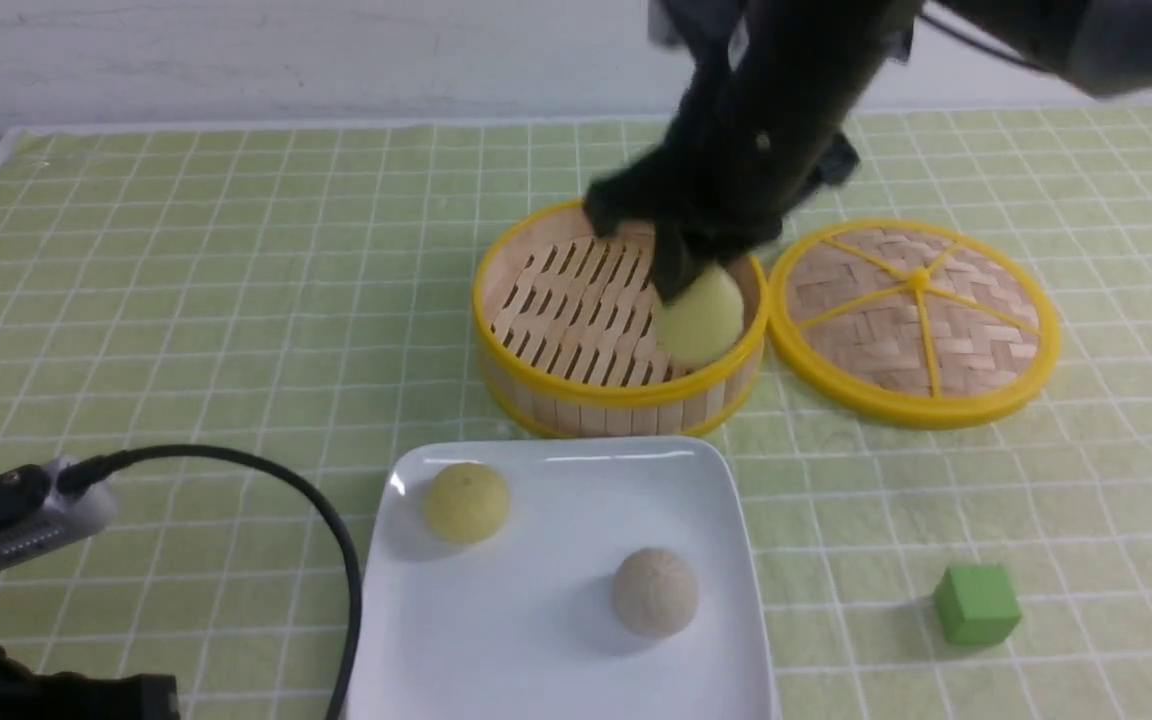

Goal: Put the steamed buns into the plate on the green tablecloth.

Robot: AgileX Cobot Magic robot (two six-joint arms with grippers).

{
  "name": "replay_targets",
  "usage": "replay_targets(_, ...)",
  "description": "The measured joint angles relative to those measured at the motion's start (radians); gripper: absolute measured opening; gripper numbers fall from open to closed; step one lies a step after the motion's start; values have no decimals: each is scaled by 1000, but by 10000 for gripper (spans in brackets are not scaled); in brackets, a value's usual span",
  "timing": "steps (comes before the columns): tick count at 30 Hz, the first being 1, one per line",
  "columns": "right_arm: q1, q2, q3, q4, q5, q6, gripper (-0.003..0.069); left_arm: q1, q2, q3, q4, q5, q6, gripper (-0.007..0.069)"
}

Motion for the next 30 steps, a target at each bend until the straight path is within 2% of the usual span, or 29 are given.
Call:
replay_targets(2,62,-43,189,8,-170,12,23,0,0,0,6,0,0,62)
replay_targets(4,96,-46,280,13,-298,15,25,0,0,0,12,0,1,64)
replay_targets(5,127,-40,366,22,-442,29,27,0,0,0,20,0,2,67)
replay_targets(9,176,0,497,32,-701,60,59,0,0,0,32,-2,2,73)
replay_targets(10,176,5,499,32,-701,62,59,0,0,0,32,-2,2,73)
replay_targets(12,179,22,511,32,-743,68,127,0,0,0,35,-9,2,73)
replay_targets(16,179,27,503,30,-723,68,338,0,0,0,36,-15,2,74)
replay_targets(17,179,26,502,30,-717,68,350,0,0,0,36,-15,2,74)
replay_targets(18,170,12,479,20,-631,67,447,0,0,0,36,-16,2,74)
replay_targets(19,164,-10,458,8,-564,66,489,0,0,0,36,-17,2,74)
replay_targets(22,143,-67,393,-37,-407,58,526,0,0,0,36,-18,2,74)
replay_targets(23,127,-141,342,-98,-259,57,505,0,0,0,36,-18,2,74)
replay_targets(25,114,-231,295,-171,-117,57,425,0,0,0,36,-18,2,76)
replay_targets(27,110,-347,297,-239,-19,57,285,0,1,0,36,-18,2,76)
replay_targets(28,110,-431,333,-260,3,57,188,0,1,0,36,-18,2,77)
replay_targets(29,110,-446,333,-260,4,57,171,0,1,0,36,-18,2,78)
replay_targets(30,110,-538,409,-263,15,58,78,0,1,0,36,-18,2,81)
